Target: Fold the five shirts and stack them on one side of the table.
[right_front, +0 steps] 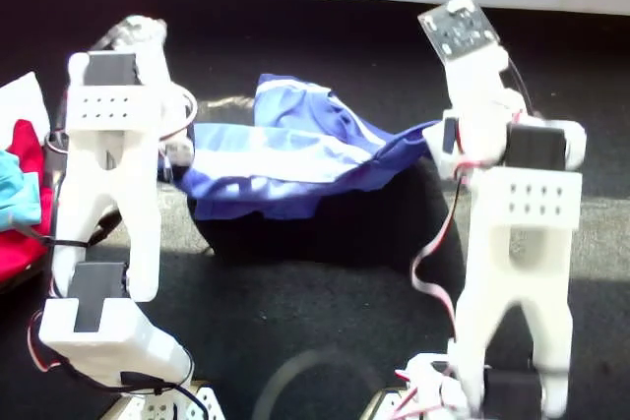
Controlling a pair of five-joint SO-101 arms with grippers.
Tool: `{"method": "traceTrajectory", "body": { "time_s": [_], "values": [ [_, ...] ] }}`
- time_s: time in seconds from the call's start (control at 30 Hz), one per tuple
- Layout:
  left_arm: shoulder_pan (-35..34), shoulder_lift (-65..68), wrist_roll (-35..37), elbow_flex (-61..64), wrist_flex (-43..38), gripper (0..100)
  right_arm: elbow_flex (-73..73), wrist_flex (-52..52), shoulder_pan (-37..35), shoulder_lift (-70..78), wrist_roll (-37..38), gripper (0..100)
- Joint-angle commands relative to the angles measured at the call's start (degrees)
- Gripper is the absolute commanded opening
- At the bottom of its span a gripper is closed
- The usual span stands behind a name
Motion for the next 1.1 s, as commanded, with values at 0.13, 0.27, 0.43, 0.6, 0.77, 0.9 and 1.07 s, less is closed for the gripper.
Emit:
{"method": "traceTrajectory", "body": {
  "time_s": [0.13, 0.27, 0.43, 0.6, 0.77, 0.9, 1.07],
  "values": [
    [0.9, -0.9, -5.2, 11.9, -3.3, 1, 35.6, -15.3, 0.7, -26.0, -1.0, 0.6],
    [0.9, -0.9, -8.0, 20.4, -10.2, 1, 45.3, -16.1, 0.7, -31.3, -1.1, 0.6],
    [0.3, -0.9, -12.6, 31.3, -20.8, 1, 48.9, -16.5, 0.7, -32.5, -1.2, 0.6],
    [-2.3, -0.9, -15.8, 38.0, -24.6, 5, 49.2, -16.5, 0.7, -32.5, -1.2, 0.6],
    [-6.3, -5.0, -18.2, 36.1, -24.5, 14, 49.2, -16.5, 0.7, -32.5, -1.2, 0.6],
    [-6.0, -14.0, -18.2, 32.7, -21.5, 14, 49.3, -16.5, 0.7, -32.5, -1.2, 0.6],
    [3.5, -21.0, -17.8, 36.2, -17.8, 14, 49.3, -16.5, 0.7, -32.5, -1.2, 0.6]
  ]
}}
